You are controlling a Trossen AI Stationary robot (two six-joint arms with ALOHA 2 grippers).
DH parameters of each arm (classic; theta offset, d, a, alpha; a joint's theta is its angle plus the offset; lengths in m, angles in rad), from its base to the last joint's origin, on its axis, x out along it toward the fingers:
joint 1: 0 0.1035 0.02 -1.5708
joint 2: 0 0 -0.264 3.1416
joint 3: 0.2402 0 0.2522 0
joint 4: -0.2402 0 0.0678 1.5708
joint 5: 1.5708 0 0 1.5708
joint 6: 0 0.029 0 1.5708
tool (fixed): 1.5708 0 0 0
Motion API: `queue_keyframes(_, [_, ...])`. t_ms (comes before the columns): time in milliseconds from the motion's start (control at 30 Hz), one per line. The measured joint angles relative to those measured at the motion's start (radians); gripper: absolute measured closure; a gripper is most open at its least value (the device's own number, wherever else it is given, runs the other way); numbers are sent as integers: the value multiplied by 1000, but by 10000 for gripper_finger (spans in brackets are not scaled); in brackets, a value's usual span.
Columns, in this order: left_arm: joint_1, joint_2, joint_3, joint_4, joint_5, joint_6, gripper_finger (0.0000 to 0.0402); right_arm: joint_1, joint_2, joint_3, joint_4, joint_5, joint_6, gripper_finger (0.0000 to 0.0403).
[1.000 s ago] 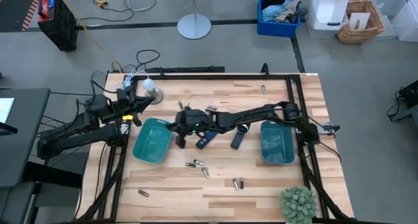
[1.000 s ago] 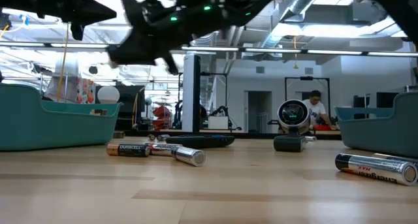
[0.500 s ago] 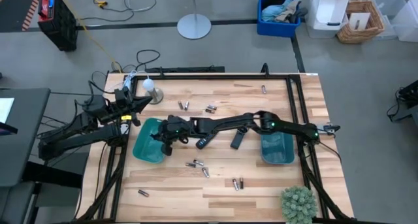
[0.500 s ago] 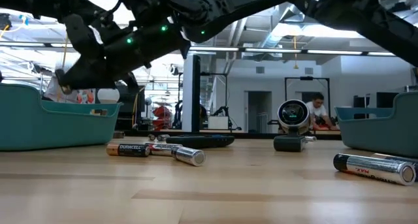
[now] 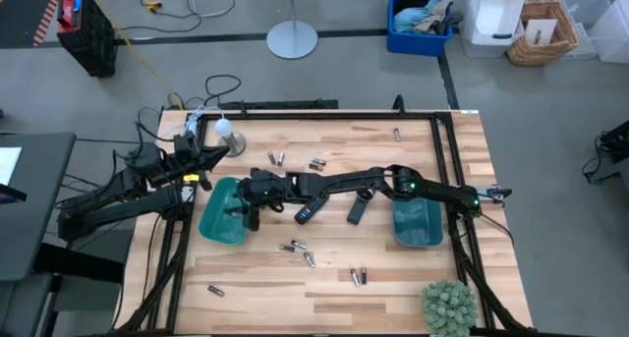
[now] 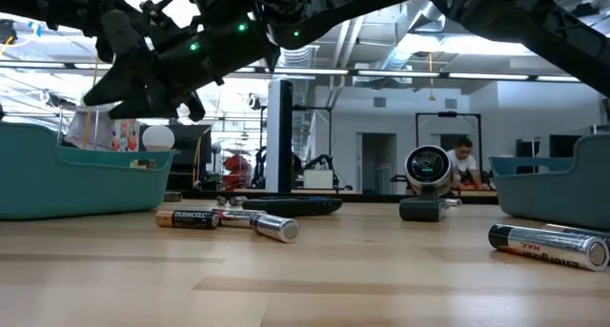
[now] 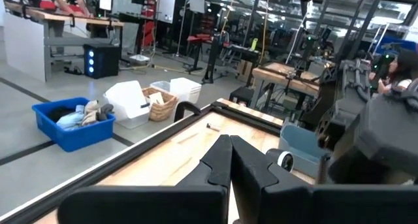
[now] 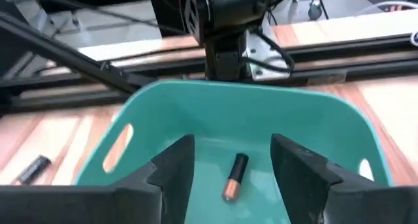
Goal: Sort batteries
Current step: Put the brown battery into the green bin
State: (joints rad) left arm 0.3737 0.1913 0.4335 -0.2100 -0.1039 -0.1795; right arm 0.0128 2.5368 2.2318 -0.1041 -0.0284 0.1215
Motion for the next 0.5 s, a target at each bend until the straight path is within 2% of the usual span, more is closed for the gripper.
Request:
queue_keyframes(400, [0, 0, 0, -29, 24, 0, 401, -6, -100, -3, -136, 72, -108, 198])
queue_keyframes(500, [0, 0, 0, -31, 30, -1, 401, -21, -146, -70, -95, 85, -106, 198])
